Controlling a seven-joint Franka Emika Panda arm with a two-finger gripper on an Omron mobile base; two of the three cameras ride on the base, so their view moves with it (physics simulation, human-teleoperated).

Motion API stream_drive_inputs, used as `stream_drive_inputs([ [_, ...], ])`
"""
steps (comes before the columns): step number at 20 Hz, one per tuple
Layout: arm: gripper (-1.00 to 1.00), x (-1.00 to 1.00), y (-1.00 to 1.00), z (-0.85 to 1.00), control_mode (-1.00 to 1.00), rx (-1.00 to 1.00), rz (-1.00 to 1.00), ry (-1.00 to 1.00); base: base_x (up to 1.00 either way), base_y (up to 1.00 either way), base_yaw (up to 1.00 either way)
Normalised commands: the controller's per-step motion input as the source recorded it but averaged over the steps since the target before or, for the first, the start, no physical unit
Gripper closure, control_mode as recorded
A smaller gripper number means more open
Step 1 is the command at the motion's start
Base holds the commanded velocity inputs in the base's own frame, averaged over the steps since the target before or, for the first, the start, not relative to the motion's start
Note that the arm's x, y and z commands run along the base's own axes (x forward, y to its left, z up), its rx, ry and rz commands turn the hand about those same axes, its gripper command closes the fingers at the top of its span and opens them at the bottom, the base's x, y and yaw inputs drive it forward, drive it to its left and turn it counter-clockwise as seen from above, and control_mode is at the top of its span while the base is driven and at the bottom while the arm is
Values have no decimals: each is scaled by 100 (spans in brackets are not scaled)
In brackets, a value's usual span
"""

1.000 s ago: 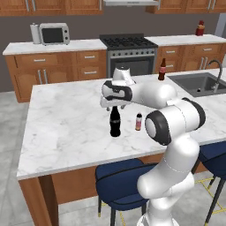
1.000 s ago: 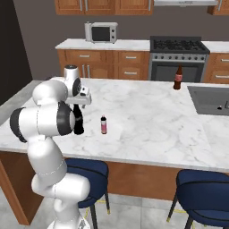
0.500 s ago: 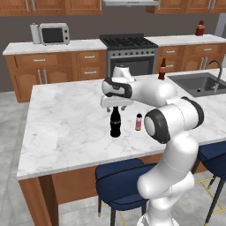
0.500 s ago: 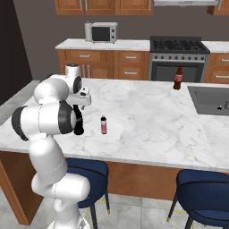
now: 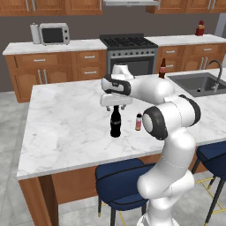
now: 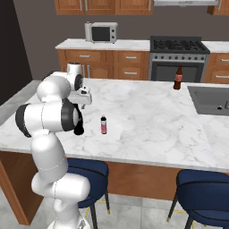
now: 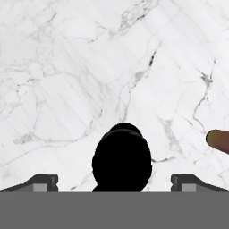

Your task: Place the large bottle from the dining counter next to the other large bottle outside the sink, and place the small bottle from the dining counter next to the other small bottle inside the sink.

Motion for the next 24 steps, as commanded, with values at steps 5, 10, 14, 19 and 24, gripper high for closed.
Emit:
stream_drive_inputs([
  [5, -100, -3, 0, -15, -100, 0, 0, 1, 0, 0, 0],
  [10, -100, 0, 0, 0, -100, 0, 0, 0, 0, 0, 0],
  [14, 100, 0, 0, 0, -100, 0, 0, 0, 0, 0, 0],
  [19, 100, 0, 0, 0, -100, 0, 0, 0, 0, 0, 0],
  [24, 100, 0, 0, 0, -100, 0, 0, 0, 0, 0, 0],
])
